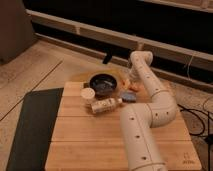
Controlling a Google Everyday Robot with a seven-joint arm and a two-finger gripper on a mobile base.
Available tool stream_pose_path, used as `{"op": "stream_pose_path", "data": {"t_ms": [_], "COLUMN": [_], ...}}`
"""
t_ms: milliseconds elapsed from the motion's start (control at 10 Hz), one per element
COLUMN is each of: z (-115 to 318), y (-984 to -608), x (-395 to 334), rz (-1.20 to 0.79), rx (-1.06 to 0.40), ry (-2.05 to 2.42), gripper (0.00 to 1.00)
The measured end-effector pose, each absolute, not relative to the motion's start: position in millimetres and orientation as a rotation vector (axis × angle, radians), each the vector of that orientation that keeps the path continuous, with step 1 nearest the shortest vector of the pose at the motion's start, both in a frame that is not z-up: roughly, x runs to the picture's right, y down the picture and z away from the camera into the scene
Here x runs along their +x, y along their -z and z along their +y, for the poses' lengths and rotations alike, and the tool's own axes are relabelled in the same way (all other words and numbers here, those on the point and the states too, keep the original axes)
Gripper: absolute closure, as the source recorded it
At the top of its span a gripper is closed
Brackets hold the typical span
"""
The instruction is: Place the pepper on the white sponge
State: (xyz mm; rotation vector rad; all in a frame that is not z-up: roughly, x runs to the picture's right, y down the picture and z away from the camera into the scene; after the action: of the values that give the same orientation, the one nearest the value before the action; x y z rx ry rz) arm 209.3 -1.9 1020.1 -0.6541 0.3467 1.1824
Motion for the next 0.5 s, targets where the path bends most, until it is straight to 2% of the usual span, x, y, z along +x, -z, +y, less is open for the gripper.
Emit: {"op": "stream_pose_path", "data": {"t_ms": [200,300,400,500], "z": [1.4,1.5,1.6,1.5], "y": [-1021.2,-1021.5,-1021.8,-1021.9], "x": [213.8,214.4,215.1,215.3], "rz": [0.353,0.35,0.347,0.345], "rx": [-0.654,-0.654,-0.653,-0.653], "ry": [-1.205,-1.209,-1.213,-1.216], "gripper": [0.39,0.47,0.62,0.69]}}
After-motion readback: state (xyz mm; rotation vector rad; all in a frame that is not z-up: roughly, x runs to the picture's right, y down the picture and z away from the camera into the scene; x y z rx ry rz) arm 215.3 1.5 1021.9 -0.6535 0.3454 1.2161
